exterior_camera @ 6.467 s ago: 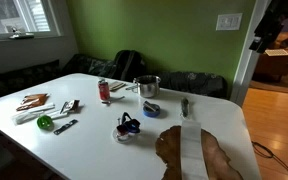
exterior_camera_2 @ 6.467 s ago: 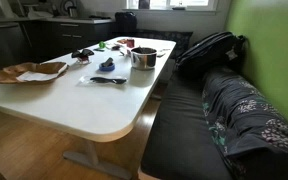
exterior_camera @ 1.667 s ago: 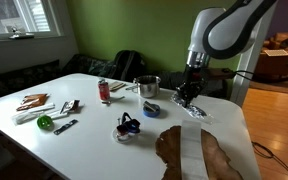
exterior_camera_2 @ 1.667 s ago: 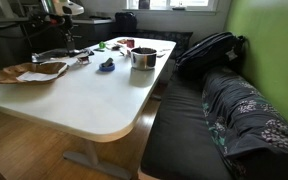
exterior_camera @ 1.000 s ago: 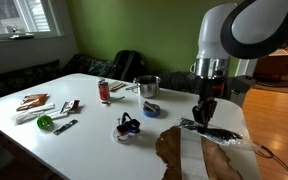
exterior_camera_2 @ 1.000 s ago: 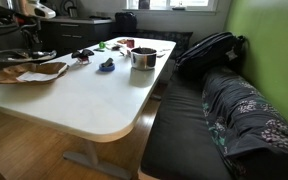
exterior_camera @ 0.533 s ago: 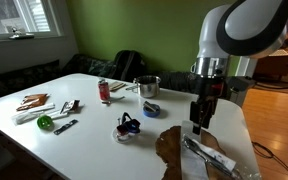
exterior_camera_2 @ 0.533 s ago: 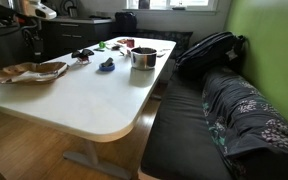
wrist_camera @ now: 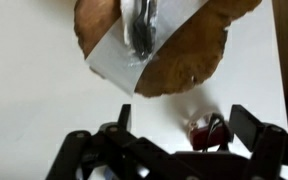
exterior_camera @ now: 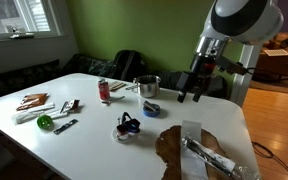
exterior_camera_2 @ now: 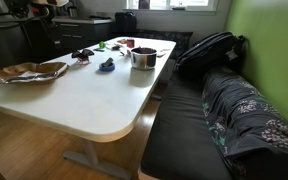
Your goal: Put the plastic package on the wooden plate
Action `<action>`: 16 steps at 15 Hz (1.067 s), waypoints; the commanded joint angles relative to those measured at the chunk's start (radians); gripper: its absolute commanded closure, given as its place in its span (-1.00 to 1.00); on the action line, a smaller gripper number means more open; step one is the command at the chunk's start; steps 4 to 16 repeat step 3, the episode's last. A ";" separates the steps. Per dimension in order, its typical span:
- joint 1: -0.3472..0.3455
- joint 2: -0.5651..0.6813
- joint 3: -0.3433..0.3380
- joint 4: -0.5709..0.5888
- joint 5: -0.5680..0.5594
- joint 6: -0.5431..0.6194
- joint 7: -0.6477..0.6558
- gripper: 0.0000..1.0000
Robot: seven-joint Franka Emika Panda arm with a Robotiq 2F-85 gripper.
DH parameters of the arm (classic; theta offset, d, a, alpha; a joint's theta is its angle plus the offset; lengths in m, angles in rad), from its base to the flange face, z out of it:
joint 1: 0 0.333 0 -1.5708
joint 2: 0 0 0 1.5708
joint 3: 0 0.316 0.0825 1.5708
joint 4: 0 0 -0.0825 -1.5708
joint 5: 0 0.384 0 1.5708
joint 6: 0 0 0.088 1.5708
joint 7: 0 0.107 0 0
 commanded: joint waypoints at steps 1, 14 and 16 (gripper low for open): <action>-0.069 0.020 -0.080 0.014 -0.088 0.041 0.096 -1.00; -0.054 0.001 -0.071 0.010 -0.052 0.033 0.046 -1.00; -0.054 0.001 -0.071 0.010 -0.052 0.033 0.046 -1.00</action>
